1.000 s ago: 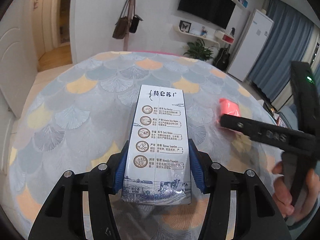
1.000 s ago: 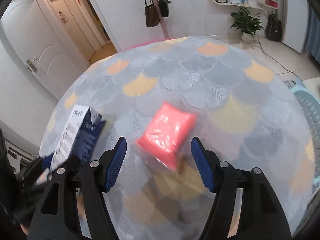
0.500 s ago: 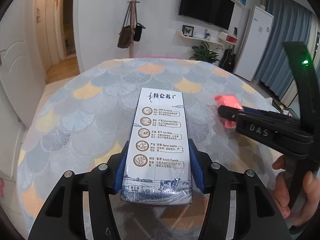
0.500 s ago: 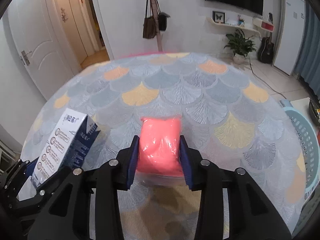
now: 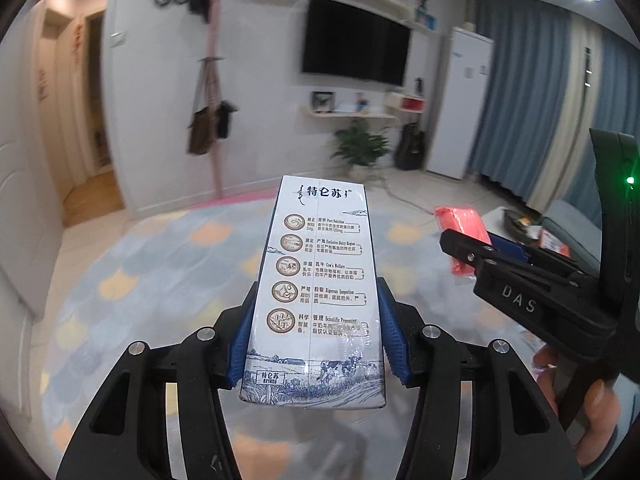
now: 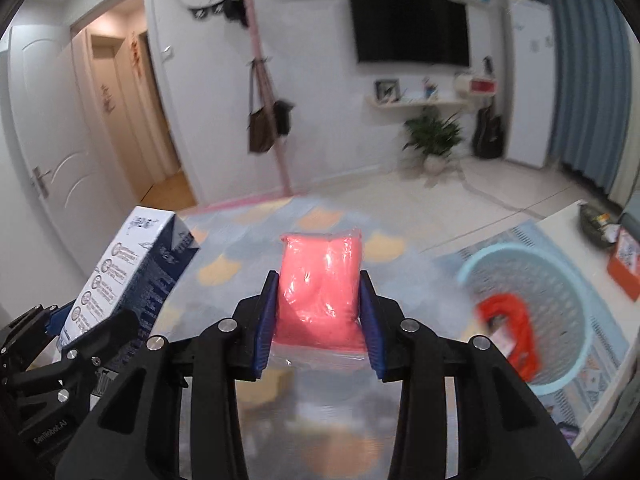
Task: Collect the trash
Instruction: 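Carry the white box and pink packet over the basket and open both grippers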
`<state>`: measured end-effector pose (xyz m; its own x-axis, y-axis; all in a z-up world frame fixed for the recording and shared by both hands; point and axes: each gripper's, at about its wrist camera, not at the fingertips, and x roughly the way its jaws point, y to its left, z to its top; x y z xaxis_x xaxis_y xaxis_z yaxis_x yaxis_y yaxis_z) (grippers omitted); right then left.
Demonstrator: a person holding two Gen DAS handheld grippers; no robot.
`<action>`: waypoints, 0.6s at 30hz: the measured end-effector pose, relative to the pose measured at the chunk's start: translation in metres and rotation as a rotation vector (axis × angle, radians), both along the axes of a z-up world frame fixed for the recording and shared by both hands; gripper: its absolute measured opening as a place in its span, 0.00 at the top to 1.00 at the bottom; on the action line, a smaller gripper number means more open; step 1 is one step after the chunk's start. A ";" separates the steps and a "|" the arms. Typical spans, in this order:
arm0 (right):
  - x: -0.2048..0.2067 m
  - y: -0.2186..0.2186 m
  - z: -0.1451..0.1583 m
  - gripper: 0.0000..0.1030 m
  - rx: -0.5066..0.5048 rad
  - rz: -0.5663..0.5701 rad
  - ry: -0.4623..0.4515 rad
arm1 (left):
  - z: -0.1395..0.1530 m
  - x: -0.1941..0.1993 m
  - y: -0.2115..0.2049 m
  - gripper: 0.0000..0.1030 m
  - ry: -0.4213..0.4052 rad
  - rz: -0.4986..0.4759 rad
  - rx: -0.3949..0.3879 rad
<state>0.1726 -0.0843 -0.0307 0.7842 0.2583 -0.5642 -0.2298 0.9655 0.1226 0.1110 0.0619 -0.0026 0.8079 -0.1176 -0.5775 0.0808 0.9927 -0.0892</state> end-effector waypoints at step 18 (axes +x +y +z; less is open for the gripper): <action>0.052 -0.182 -0.015 0.66 0.163 -0.416 0.029 | -0.003 0.116 -0.143 0.49 0.030 -0.218 -0.025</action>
<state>0.2244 -0.2662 -0.0454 0.8247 0.0116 -0.5655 0.1797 0.9426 0.2813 0.2269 -0.0811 -0.0055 0.7443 -0.3022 -0.5955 0.2901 0.9495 -0.1193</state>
